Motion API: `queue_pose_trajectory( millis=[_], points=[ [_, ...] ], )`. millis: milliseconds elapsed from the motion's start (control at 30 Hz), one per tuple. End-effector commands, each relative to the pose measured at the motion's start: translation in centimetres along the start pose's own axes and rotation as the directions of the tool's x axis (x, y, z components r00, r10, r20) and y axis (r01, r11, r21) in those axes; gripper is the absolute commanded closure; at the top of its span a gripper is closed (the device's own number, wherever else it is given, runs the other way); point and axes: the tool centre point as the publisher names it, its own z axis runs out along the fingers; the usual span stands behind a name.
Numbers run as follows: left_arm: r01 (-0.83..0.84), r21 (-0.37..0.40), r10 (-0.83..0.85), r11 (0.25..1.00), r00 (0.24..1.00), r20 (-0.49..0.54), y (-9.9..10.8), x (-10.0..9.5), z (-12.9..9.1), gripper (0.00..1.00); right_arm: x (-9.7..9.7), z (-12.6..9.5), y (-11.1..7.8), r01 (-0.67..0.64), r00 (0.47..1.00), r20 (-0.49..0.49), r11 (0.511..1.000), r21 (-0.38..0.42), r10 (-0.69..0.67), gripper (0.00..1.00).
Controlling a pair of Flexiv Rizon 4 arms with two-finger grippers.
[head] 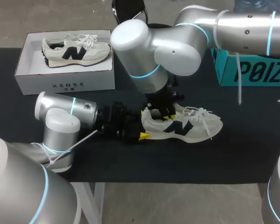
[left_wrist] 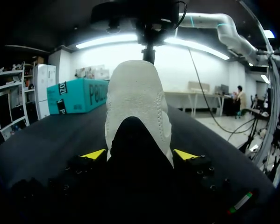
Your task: Take the shoe out of the shoebox, open the shoe tongue, remove and reinsert the insole, then place the shoe into the shoebox
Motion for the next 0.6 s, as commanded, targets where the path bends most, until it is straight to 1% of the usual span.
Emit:
queue_pose_trajectory(
  millis=[33,133,167,200,233,267,300,367,433,600],
  points=[
    [0.000,-0.001,0.000,1.000,1.000,0.001,0.3,-0.1,0.2,1.00,-1.2,-0.4,-0.3,-0.011,1.000,-0.003,1.000,-0.010,0.011,1.00],
    [0.000,-0.001,0.000,1.000,1.000,0.001,0.3,-0.1,0.2,1.00,-1.8,-0.4,-0.5,-0.025,1.000,0.000,1.000,-0.009,0.025,1.00],
    [0.000,-0.001,0.000,1.000,1.000,0.001,0.3,-0.1,0.2,1.00,-1.9,-0.5,-0.5,-0.026,1.000,0.000,1.000,-0.010,0.026,0.95],
    [0.000,-0.001,0.000,1.000,1.000,0.001,0.3,-0.1,0.2,1.00,-1.9,-0.5,-0.6,-0.027,1.000,0.000,1.000,-0.010,0.027,0.85],
    [0.000,-0.001,0.000,1.000,1.000,0.001,0.3,-0.1,0.2,1.00,-2.0,-0.6,-0.6,-0.032,0.999,-0.003,0.999,-0.012,0.032,0.71],
    [0.000,-0.001,0.000,1.000,1.000,0.001,0.3,-0.1,0.2,1.00,-2.0,-0.8,-0.6,-0.034,0.999,-0.007,0.999,-0.016,0.034,0.61],
    [0.000,-0.001,0.000,1.000,1.000,0.001,0.3,-0.1,0.2,1.00,-1.9,-0.9,-0.5,-0.033,0.999,-0.006,0.999,-0.020,0.033,0.55],
    [0.000,-0.001,0.000,1.000,1.000,0.001,0.3,-0.1,0.2,1.00,-1.7,-1.2,-0.3,-0.027,1.000,-0.003,0.999,-0.028,0.027,0.51],
    [0.000,-0.001,0.000,1.000,1.000,0.001,0.3,-0.1,0.2,1.00,-1.5,-1.4,0.0,-0.017,1.000,0.003,0.999,-0.034,0.017,0.40],
    [0.000,-0.001,0.000,1.000,1.000,0.001,0.3,-0.1,0.2,1.00,-1.2,-1.4,0.8,-0.001,1.000,0.007,0.999,-0.045,0.001,0.38]
  ],
)
